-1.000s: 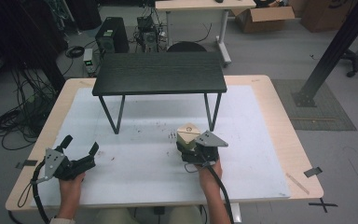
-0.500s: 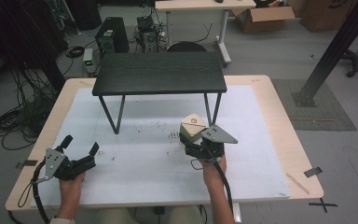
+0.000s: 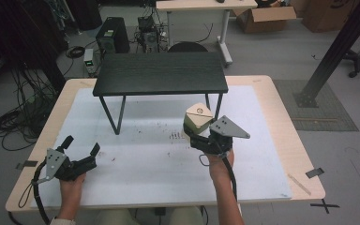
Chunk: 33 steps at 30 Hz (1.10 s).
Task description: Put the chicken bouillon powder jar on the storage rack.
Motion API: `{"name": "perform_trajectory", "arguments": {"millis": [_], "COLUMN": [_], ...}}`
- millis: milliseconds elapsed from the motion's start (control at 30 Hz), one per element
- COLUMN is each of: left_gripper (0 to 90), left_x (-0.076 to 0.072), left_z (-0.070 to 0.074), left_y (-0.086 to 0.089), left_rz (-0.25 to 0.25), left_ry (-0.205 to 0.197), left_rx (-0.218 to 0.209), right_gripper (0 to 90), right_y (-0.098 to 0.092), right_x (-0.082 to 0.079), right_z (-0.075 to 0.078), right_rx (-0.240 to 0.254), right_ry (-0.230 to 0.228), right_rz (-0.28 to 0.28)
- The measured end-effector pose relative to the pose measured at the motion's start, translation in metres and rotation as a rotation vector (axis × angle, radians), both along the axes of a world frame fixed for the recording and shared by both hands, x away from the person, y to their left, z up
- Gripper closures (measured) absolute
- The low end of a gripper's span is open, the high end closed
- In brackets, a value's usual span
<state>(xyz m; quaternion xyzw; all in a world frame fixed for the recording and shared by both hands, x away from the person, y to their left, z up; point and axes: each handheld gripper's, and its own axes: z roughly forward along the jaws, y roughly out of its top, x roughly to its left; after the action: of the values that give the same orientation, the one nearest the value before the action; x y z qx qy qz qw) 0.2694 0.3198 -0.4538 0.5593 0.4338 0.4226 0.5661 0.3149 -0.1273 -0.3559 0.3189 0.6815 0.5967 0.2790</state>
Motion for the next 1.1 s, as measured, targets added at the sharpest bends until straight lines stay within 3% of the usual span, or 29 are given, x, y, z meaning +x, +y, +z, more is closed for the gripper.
{"name": "perform_trajectory", "arguments": {"millis": [633, 1100], "left_gripper": [0.2, 0.2], "left_x": [0.000, 0.000], "left_z": [0.000, 0.000], "left_y": [0.000, 0.000], "left_rz": [0.000, -0.001], "left_ry": [0.005, 0.003], "left_rx": [0.002, -0.002], "right_gripper": [29.0, 29.0], "right_y": [0.005, 0.018], "right_x": [0.005, 0.010], "right_z": [0.044, 0.079], "right_rx": [0.015, 0.025], "right_ry": [-0.056, -0.119], "right_rz": [0.025, 0.049]}}
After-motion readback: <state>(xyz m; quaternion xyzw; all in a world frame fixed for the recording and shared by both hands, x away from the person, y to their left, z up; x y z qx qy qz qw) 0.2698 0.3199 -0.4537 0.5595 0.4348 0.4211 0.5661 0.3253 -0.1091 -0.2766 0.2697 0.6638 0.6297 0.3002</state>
